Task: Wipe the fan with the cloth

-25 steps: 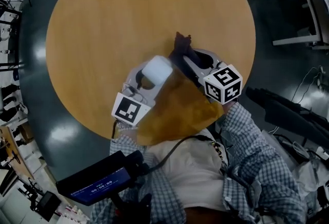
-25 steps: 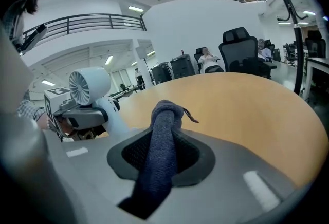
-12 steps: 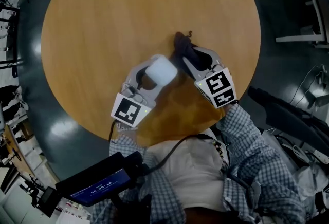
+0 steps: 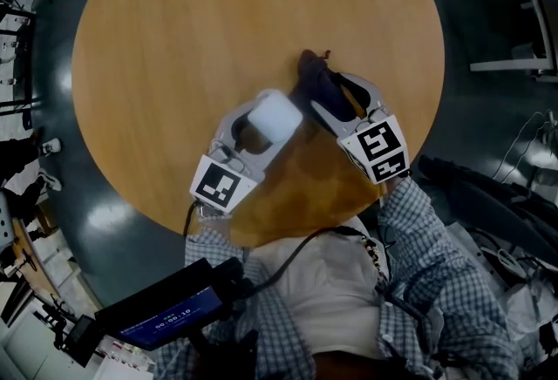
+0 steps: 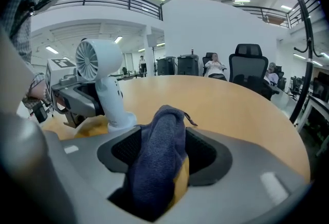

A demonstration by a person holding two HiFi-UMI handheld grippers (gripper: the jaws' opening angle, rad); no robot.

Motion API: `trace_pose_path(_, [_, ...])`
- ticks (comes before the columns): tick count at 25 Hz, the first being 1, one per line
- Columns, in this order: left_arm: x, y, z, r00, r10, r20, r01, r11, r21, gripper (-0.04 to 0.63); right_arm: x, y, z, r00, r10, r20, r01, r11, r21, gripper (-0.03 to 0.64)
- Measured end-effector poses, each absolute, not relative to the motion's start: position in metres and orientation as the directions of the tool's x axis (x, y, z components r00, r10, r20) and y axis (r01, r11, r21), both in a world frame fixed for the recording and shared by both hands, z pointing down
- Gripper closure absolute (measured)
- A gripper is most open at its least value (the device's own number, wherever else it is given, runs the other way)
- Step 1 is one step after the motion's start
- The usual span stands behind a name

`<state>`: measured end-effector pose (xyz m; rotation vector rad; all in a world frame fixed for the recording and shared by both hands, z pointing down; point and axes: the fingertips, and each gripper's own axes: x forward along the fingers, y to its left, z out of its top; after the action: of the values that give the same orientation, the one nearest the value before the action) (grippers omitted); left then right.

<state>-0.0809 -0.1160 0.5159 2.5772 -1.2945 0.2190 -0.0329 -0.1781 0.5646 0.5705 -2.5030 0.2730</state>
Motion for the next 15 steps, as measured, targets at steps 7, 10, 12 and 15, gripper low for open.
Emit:
trace_pose_path(7, [-0.080, -0.098, 0.528, 0.558, -0.781, 0.280, -0.829, -0.536, 0.160, 0.357, 0.004, -0.185, 0.554, -0.747, -0.403, 0.529, -0.506, 0.861, -0.058, 0.362])
trace_pose_path(10, [-0.092, -0.088, 0.523, 0.535, -0.797, 0.279, -0.845, -0.508, 0.169, 0.391, 0.010, -0.182, 0.545, -0.743, -0.430, 0.513, -0.528, 0.848, -0.054, 0.403])
trace_pose_path(12, [-0.097, -0.080, 0.512, 0.521, -0.808, 0.276, -0.854, -0.493, 0.168, 0.426, 0.012, -0.176, 0.532, -0.745, -0.446, 0.496, -0.539, 0.840, -0.055, 0.451])
trace_pose_path(15, [-0.104, -0.073, 0.488, 0.485, -0.830, 0.274, -0.874, -0.454, 0.173, 0.484, 0.015, -0.167, 0.510, -0.758, -0.467, 0.455, -0.561, 0.823, -0.088, 0.518])
